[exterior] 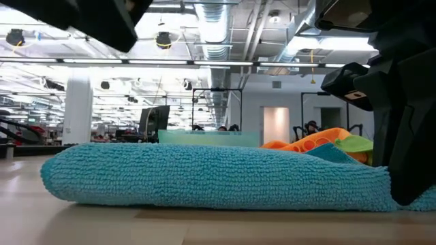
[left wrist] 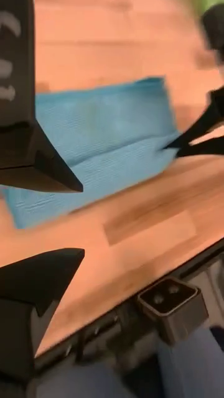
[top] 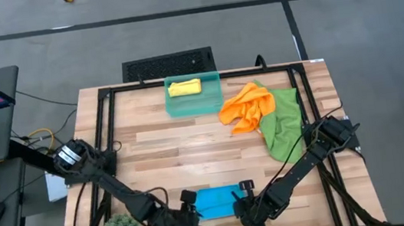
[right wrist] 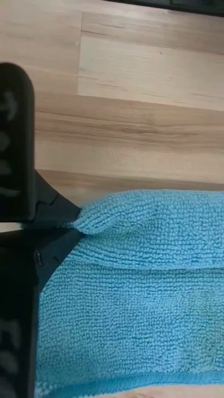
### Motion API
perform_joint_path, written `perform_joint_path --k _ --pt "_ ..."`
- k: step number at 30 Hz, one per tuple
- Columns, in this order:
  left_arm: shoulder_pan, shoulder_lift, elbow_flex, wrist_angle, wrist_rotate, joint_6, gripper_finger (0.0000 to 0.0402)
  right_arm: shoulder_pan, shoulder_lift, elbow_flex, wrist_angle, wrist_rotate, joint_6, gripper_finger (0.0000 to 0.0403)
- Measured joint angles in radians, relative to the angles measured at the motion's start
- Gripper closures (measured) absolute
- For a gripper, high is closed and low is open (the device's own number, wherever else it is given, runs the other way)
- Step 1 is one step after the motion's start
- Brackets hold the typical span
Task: Roll microfiber towels into tight, uniform cylinder then place into a basket
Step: Roll the blue microfiber towel
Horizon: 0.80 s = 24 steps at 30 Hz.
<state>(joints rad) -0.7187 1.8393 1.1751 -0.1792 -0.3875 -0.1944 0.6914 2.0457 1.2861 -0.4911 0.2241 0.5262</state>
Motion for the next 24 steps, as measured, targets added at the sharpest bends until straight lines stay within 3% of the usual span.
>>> perform_joint_path --k 3,15,24 --pt "-0.014 0.047 0.0 0.037 -0.045 0.017 0.0254 0.0 0.0 0.0 -0.001 0.002 0.0 0.0383" --pt "-0.009 0.162 0.001 0.073 -0.057 -0.02 0.0254 0.0 0.0 0.0 0.0 -0.007 0.0 0.0381" --pt "0.015 0.192 0.003 0.032 -0.074 -0.161 0.0254 0.0 0.0 0.0 -0.001 -0.012 -0.002 0.0385"
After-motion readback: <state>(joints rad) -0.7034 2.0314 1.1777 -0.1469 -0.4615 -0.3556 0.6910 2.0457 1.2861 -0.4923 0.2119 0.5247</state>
